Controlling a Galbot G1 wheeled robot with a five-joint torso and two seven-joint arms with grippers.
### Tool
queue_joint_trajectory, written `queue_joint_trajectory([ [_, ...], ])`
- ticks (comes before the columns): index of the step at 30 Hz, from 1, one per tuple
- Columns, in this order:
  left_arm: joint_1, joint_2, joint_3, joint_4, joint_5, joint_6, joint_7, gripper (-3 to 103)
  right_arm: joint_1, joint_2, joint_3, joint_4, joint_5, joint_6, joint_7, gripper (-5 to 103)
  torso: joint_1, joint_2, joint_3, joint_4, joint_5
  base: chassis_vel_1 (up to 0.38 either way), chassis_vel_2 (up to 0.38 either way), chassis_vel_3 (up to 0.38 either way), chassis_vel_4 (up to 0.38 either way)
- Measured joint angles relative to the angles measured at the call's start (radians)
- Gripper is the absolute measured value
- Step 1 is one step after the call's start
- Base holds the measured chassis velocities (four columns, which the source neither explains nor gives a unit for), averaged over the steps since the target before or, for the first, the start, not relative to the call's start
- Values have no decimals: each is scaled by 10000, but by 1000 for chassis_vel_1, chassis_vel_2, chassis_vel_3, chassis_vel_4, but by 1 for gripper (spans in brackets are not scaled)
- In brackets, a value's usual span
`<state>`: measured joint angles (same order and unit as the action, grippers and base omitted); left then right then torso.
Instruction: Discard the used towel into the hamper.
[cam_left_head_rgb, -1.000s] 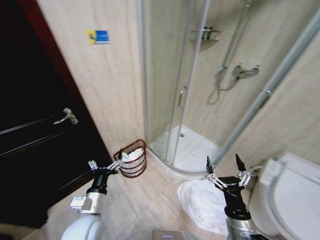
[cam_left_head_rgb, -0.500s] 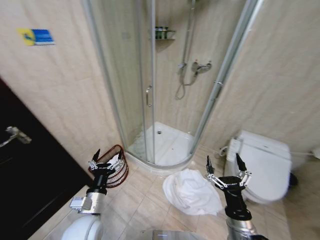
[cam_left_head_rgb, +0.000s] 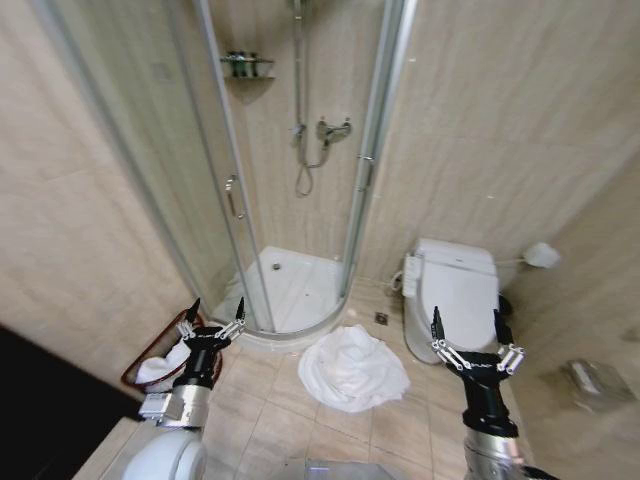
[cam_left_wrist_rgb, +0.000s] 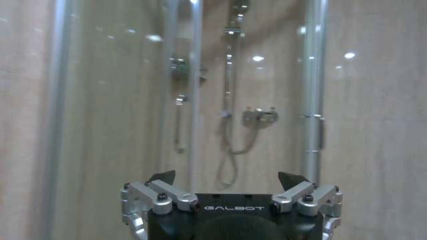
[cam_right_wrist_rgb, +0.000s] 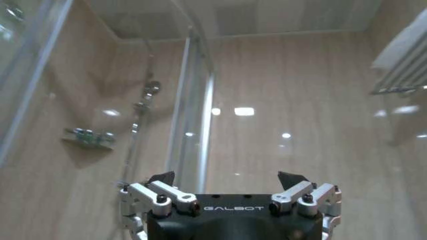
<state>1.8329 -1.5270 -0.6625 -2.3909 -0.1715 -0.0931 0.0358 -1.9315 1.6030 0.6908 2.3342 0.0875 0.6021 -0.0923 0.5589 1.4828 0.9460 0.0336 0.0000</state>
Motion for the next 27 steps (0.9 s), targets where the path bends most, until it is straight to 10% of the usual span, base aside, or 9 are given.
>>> queue_joint_trajectory([
  [27,0,0,0,0,0,0,0,100,197,52,-20,-727,331,843,-685,100,0,0,0,0,0,-57,-57,-56,-54],
])
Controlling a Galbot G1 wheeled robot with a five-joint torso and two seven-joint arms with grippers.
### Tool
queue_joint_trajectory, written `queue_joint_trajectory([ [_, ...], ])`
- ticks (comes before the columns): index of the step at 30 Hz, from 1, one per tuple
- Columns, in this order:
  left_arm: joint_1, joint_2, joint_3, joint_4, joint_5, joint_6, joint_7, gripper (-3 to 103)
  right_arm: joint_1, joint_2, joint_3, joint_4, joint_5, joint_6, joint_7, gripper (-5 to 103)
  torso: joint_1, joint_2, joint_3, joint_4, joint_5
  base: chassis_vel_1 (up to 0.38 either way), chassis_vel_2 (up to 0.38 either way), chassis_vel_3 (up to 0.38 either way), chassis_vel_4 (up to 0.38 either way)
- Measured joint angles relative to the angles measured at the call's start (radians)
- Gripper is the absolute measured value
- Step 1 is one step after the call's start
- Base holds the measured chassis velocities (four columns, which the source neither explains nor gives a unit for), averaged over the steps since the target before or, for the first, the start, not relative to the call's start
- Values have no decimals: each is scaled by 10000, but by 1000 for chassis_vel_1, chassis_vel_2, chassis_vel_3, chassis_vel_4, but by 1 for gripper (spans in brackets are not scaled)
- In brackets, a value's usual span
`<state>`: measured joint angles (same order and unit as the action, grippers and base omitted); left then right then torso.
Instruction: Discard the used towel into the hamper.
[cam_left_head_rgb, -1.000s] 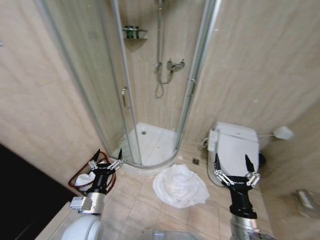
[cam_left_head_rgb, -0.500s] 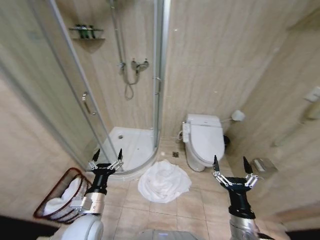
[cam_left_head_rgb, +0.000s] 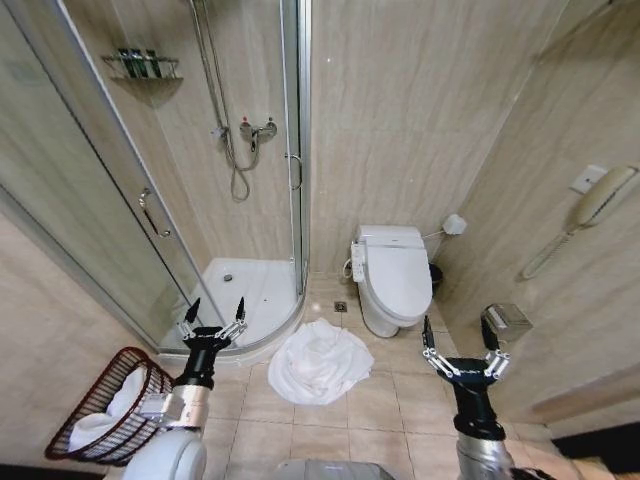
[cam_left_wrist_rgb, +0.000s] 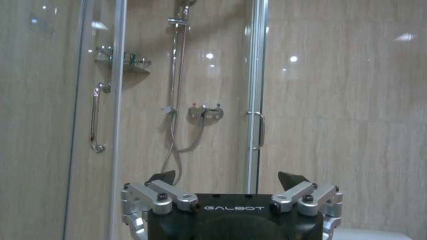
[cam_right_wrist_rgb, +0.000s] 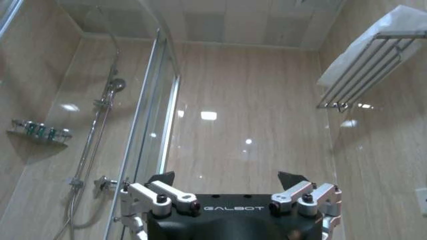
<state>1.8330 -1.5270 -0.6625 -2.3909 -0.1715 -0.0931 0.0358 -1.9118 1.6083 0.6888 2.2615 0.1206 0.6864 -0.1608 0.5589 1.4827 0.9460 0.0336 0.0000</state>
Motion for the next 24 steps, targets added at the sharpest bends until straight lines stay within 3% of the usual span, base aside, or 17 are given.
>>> queue_joint_trajectory([
  [8,0,0,0,1,0,0,0,100,4,-1,135,82,291,35,-104,100,4,-2,1,-2,0,0,0,0,0],
  [24,0,0,0,0,0,0,0,100,10,-1,236,12,497,290,-269,100,-5,3,-2,0,0,95,-93,-102,100],
])
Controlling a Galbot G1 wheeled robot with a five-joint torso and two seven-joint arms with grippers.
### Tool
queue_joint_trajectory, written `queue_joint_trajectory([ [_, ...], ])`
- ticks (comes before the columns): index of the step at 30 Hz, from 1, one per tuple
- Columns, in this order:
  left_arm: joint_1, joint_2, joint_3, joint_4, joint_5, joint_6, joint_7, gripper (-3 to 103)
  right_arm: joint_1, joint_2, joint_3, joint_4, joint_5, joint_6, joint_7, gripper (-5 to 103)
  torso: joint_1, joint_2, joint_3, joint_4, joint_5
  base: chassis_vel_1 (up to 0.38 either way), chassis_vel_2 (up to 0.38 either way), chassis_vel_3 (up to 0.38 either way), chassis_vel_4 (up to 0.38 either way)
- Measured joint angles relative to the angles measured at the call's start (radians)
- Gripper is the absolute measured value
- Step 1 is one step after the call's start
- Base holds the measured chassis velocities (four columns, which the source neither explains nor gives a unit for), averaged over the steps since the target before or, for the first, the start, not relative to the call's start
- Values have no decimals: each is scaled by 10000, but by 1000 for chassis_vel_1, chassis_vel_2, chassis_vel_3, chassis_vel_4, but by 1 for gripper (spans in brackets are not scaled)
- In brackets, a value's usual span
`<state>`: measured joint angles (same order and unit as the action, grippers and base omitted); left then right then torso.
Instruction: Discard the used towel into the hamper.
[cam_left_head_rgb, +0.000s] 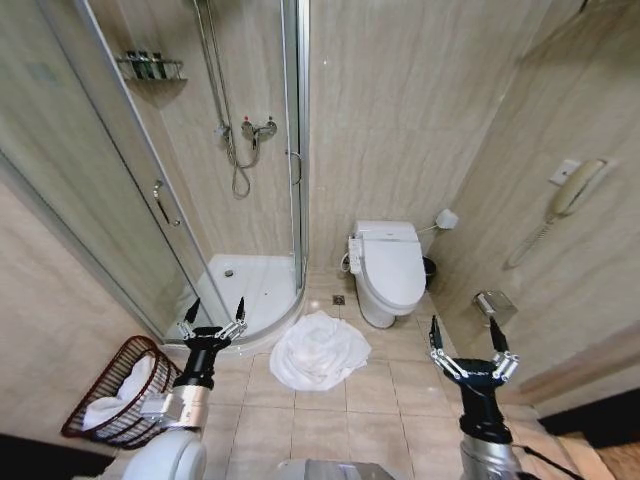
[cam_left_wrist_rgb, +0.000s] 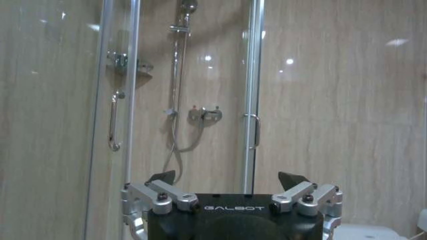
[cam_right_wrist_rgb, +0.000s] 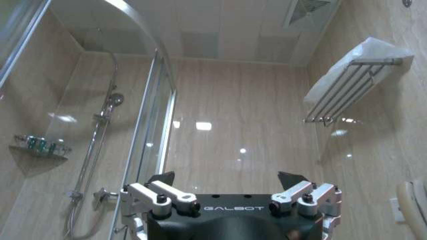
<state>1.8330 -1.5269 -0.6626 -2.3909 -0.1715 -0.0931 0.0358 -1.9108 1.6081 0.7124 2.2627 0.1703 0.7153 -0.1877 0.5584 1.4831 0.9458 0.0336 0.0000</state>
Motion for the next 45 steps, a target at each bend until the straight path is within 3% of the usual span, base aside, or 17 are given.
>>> queue_joint_trajectory([
  [18,0,0,0,0,0,0,0,100,49,0,29,-43,125,164,-297,100,-32,-90,-44,-2,-1,-11,9,8,-8],
  [42,0,0,0,0,-1,0,0,100,142,0,19,-1188,154,436,-299,100,-717,-1581,-836,-2,0,0,0,0,0],
  [45,0,0,0,0,0,0,0,100,333,0,98,-1638,28,130,-56,100,-808,-1776,-944,-1,-2,0,0,0,0],
])
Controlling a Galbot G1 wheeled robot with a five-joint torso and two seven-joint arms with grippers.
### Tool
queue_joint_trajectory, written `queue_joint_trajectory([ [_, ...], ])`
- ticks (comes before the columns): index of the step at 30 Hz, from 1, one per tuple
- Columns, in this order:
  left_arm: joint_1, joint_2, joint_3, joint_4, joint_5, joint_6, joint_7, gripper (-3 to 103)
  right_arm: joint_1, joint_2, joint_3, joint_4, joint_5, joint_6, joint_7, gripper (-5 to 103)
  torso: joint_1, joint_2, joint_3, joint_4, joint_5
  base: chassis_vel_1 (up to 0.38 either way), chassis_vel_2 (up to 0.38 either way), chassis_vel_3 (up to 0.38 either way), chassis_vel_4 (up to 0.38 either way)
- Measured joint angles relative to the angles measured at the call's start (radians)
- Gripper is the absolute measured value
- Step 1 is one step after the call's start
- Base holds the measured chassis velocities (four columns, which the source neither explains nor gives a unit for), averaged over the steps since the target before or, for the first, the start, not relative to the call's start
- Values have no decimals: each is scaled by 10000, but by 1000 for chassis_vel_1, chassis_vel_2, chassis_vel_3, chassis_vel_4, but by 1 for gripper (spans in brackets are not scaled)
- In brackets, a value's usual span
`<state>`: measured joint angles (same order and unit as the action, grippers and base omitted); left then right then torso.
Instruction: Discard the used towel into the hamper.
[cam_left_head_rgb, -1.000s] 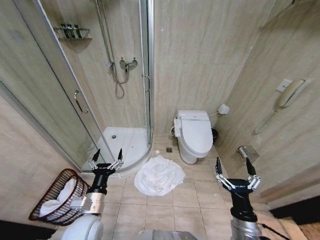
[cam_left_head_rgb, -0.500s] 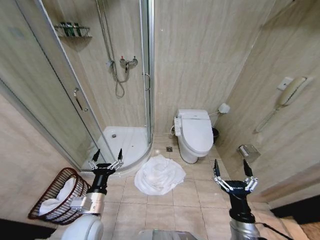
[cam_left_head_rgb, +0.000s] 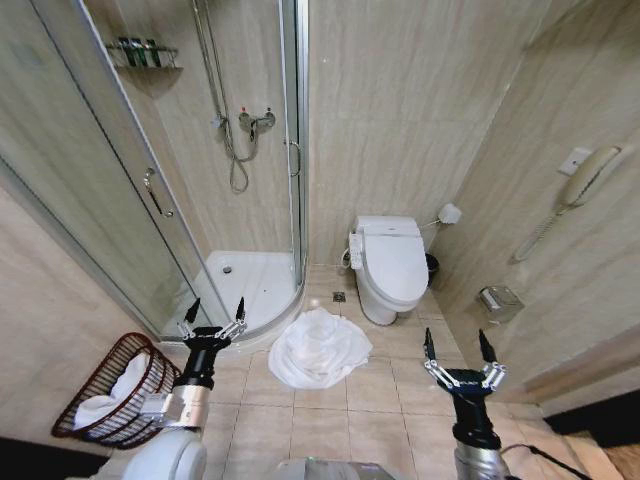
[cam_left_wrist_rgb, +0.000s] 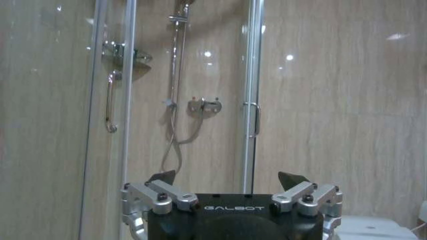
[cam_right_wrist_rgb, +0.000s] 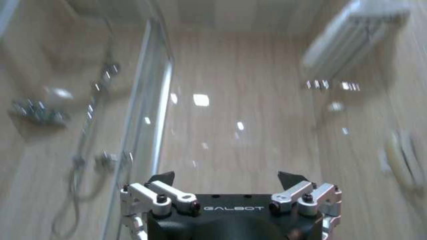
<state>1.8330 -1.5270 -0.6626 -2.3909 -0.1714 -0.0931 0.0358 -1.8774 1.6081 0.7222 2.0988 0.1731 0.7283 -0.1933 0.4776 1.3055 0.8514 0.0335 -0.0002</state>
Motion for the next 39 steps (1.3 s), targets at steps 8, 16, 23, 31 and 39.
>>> queue_joint_trajectory([
  [8,0,0,1,0,0,0,0,100,2066,-979,-211,-1911,-211,-2461,1180,100,-233,-535,-294,3,3,0,0,0,0],
  [16,0,0,1,0,0,0,0,100,1009,-1271,-573,-428,-220,-4904,1212,100,-435,-953,-521,-1,1,0,0,0,0],
  [23,0,0,-1,0,0,0,0,100,184,-1301,-685,1331,-424,-5472,872,100,-595,-1311,-716,-2,4,0,0,0,0],
  [31,0,0,0,0,0,0,0,100,-434,-1145,-1221,3085,-456,-5450,1182,100,-770,-1706,-936,-1,0,0,0,0,0],
  [39,0,0,0,0,0,0,0,100,-633,-861,-1591,2821,-1112,-3827,928,100,-982,-2177,-1199,0,2,0,0,0,0],
])
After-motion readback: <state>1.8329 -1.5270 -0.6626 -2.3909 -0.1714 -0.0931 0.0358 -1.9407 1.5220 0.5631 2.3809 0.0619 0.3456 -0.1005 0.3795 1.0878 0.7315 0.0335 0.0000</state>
